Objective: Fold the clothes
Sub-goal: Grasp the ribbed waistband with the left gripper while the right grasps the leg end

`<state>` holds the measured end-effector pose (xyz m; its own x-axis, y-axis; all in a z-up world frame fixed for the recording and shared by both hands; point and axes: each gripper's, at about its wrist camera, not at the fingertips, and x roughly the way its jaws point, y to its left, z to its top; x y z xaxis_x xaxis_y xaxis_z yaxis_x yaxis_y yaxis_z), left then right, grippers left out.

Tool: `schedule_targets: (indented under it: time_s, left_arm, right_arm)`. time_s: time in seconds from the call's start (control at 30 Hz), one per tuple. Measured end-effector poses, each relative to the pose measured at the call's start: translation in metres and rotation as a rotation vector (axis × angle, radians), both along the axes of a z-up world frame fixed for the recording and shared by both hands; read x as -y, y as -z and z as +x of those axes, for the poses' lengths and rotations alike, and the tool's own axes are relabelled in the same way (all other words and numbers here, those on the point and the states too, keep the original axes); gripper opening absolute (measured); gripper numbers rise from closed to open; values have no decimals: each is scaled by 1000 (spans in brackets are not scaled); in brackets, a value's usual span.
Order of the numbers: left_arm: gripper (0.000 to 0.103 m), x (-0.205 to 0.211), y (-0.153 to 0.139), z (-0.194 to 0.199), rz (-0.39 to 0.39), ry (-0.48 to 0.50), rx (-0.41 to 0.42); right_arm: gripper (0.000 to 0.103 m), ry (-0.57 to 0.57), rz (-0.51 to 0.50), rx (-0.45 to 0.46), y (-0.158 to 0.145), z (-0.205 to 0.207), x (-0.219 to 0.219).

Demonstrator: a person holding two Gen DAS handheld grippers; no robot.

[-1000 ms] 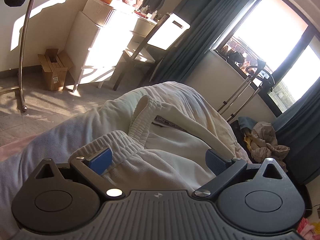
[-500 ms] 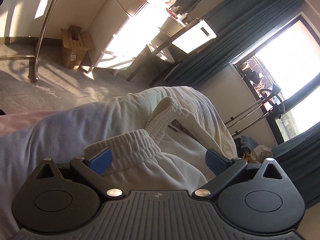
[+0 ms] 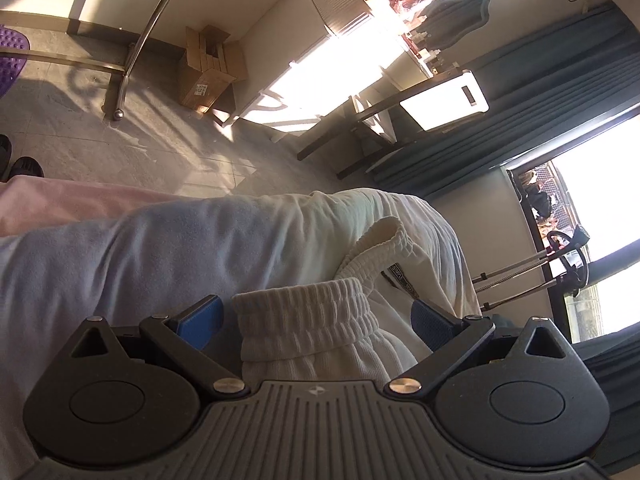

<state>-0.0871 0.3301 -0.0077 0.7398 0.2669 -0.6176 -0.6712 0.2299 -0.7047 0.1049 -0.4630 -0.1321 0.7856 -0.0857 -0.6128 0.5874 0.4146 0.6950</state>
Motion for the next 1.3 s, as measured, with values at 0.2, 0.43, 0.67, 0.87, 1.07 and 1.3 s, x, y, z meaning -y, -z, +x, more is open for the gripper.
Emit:
schedule_targets:
  time_s: [0.2,0.43,0.67,0.87,1.07,1.3]
  left_arm:
    - [100,-6,12,1,-93,-2,-22]
    - [100,-4,21,4,-156,12,-28]
    - [100,1,21,6,-150,18,-45]
    - [100,2,25,5,-179,22,-24]
    - [94,3,33,4,-224,31,-4]
    - [80,20,38,6,-275,69,62]
  right_arm:
    - [88,-66,45,73,17,32,23]
    - [58,-162,-21,257,0,42,17]
    - [56,-134,60,193,8,46,34]
    - [51,-63,159,112,24,41,51]
    - [54,-66,112,125,11,36,52]
    - [47,-53,68,156,7,34,48]
